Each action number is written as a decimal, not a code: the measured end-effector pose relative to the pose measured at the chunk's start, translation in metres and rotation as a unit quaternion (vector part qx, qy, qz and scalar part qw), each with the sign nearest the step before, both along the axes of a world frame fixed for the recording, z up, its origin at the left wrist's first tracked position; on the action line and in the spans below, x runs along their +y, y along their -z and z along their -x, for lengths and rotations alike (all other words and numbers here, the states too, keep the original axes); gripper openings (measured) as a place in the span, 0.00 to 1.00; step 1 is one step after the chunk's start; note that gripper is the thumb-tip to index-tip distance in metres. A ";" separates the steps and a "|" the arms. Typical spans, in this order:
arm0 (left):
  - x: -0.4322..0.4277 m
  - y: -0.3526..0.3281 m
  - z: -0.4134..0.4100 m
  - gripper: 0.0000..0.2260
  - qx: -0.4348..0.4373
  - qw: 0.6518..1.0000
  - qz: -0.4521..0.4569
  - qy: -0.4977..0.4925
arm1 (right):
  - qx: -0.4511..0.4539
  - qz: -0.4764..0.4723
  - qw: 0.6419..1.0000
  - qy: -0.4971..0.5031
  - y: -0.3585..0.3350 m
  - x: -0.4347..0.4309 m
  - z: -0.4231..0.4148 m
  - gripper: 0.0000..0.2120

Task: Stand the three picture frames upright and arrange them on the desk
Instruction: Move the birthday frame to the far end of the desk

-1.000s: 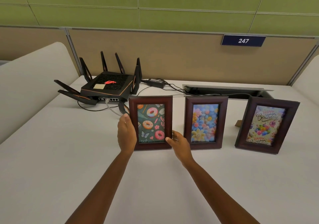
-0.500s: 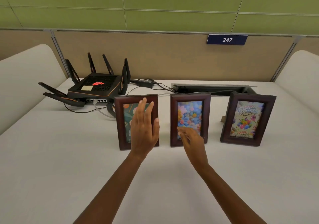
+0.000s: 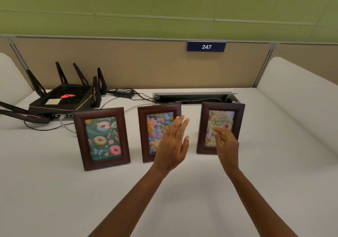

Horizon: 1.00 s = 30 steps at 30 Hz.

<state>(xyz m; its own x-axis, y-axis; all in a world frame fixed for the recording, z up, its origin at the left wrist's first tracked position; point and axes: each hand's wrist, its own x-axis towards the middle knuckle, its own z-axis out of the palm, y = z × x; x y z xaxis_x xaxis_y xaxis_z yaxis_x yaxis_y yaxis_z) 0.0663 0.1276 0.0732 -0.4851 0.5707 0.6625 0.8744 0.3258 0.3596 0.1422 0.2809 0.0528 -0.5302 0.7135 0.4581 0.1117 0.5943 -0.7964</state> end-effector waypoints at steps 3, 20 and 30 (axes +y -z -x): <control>0.035 0.007 -0.011 0.24 -0.059 0.997 0.017 0.038 | 0.004 0.028 0.999 0.039 0.003 0.033 -0.013 0.10; 0.123 0.058 -0.017 0.20 -0.476 0.873 -0.006 -0.105 | -0.148 0.339 0.914 -0.163 0.032 0.118 -0.011 0.21; 0.143 0.064 -0.016 0.14 -0.437 0.886 -0.044 -0.151 | -0.112 0.468 0.838 -0.256 0.031 0.148 -0.003 0.14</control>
